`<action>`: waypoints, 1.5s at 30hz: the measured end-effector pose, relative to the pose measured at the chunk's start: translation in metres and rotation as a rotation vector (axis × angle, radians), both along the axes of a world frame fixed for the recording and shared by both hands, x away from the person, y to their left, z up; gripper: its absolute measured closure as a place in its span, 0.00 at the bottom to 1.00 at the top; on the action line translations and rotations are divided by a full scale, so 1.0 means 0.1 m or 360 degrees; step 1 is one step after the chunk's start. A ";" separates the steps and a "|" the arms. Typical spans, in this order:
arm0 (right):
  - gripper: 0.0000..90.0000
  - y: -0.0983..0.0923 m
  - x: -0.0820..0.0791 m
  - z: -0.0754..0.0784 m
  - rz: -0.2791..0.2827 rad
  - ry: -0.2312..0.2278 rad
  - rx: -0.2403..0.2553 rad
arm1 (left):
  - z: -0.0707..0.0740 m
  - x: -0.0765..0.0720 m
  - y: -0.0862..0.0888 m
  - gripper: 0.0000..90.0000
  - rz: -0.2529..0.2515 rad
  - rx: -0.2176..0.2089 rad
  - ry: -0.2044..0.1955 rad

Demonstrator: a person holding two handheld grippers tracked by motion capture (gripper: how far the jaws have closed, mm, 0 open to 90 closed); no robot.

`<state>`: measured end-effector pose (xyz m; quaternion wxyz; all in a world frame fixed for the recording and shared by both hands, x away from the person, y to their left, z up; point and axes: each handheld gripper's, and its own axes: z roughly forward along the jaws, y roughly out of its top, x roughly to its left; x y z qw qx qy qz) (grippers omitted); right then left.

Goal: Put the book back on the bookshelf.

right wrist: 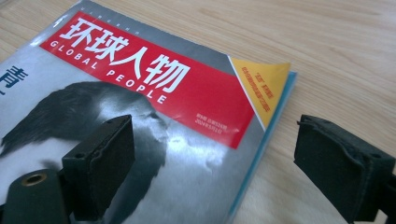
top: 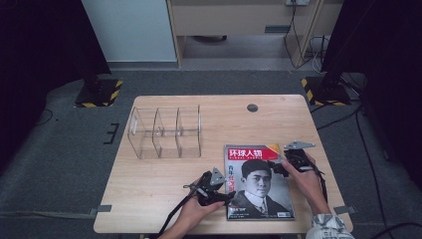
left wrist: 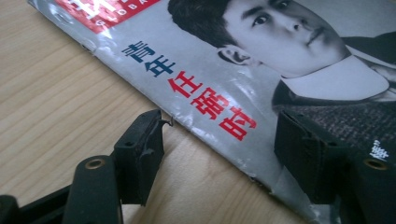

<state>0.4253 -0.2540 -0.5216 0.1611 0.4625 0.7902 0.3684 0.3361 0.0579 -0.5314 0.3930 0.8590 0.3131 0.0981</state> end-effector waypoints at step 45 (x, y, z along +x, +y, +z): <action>0.31 0.08 -0.19 0.12 0.0129 -0.0116 0.0160 | -0.02 -0.01 -0.02 0.35 -0.0017 0.0008 -0.0030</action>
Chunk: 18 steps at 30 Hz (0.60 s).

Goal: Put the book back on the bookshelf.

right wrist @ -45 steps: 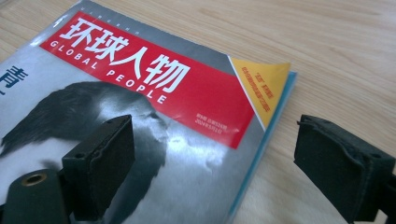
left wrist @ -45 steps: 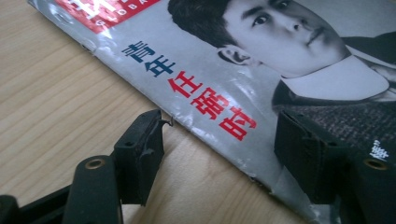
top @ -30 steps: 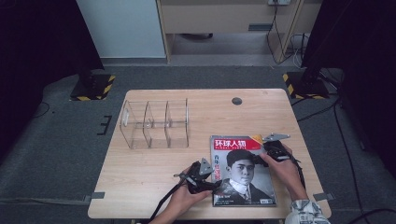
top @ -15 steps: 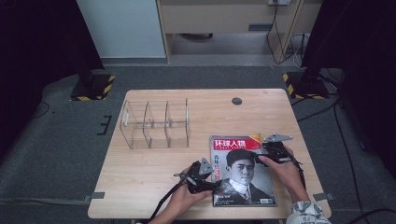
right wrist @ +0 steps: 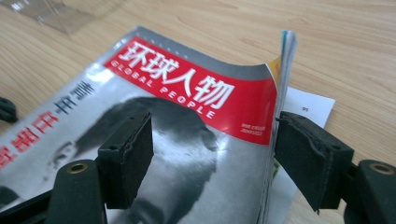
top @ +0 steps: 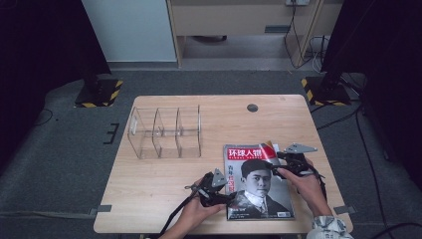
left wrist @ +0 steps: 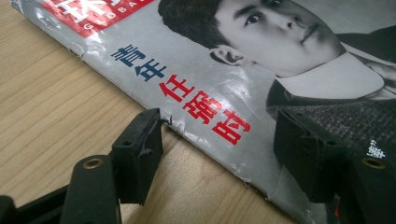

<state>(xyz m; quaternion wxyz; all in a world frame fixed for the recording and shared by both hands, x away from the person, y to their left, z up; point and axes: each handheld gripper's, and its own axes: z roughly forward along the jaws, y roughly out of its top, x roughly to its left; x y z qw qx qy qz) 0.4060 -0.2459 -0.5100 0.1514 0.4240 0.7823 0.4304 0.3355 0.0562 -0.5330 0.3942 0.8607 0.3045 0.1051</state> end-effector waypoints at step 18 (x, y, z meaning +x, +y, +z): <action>0.17 0.03 0.28 -0.22 -0.0129 0.0128 -0.0269 | 0.01 0.00 0.00 0.36 -0.0003 0.0009 0.0007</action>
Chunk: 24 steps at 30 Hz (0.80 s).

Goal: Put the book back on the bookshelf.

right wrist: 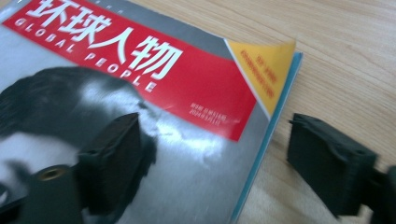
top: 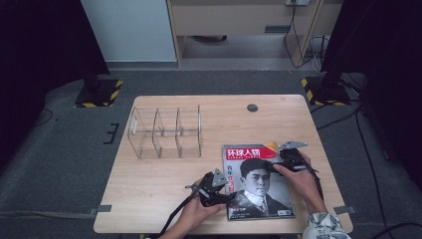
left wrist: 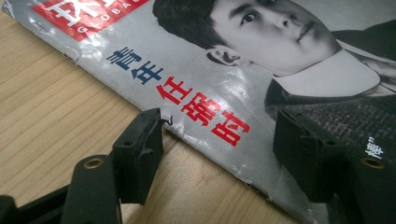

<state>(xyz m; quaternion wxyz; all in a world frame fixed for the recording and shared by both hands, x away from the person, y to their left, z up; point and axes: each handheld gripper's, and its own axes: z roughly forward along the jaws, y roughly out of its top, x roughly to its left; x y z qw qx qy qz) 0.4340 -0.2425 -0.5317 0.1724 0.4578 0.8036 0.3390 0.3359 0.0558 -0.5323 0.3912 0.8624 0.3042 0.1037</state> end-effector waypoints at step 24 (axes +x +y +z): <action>0.44 0.07 -0.13 0.22 0.0154 -0.0126 0.0078 | 0.00 0.01 0.00 0.36 -0.0010 0.0002 0.0001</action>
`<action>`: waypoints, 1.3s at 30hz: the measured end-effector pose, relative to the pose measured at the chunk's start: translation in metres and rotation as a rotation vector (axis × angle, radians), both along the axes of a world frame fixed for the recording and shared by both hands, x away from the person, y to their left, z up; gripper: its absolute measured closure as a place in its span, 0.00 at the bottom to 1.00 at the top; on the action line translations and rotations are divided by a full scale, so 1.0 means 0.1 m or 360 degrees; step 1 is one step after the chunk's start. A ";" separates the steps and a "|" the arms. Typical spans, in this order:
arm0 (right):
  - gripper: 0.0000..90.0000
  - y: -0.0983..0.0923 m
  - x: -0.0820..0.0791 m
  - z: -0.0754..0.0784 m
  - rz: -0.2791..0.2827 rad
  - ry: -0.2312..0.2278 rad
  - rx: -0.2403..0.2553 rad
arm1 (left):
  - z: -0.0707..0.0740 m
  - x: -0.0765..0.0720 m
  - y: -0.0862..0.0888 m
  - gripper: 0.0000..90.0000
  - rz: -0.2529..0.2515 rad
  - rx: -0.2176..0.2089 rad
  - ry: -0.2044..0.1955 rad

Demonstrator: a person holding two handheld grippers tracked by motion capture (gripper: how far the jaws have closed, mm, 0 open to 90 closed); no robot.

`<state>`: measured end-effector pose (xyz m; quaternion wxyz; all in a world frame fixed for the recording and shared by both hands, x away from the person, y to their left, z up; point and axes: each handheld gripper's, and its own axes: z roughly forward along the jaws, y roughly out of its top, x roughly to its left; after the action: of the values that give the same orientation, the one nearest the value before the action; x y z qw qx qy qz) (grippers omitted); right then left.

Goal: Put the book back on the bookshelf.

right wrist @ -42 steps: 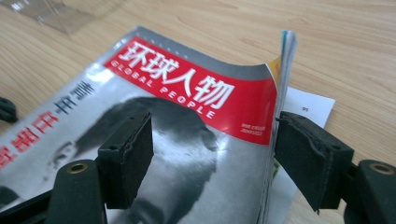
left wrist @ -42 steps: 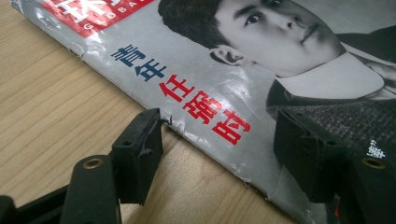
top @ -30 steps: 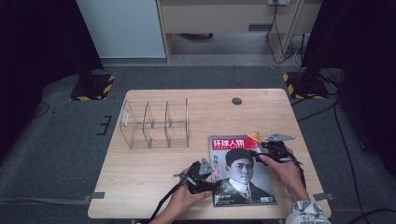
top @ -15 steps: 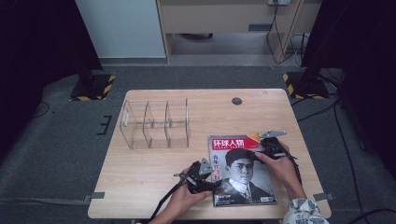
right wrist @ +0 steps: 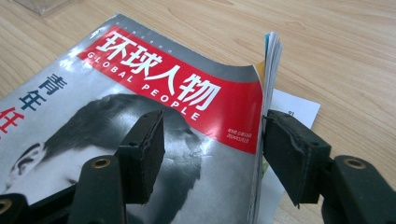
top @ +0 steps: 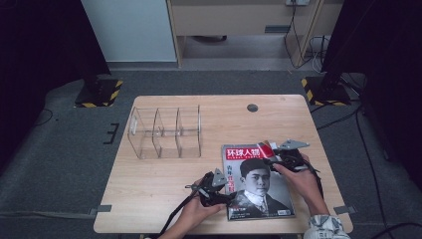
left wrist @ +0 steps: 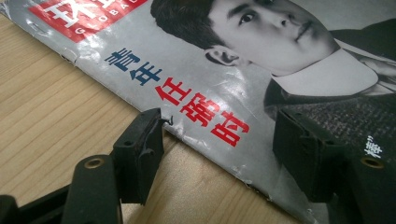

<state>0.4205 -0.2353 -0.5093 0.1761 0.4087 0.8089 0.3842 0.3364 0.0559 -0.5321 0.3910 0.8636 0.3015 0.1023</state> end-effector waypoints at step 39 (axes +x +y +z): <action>0.88 0.08 -0.03 -0.17 -0.0156 -0.0037 -0.0047 | -0.02 0.00 0.01 0.37 -0.0010 -0.0026 -0.0017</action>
<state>0.4175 -0.2278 -0.5258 0.2101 0.4407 0.7914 0.3679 0.3366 0.0571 -0.5339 0.4000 0.8607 0.2976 0.1033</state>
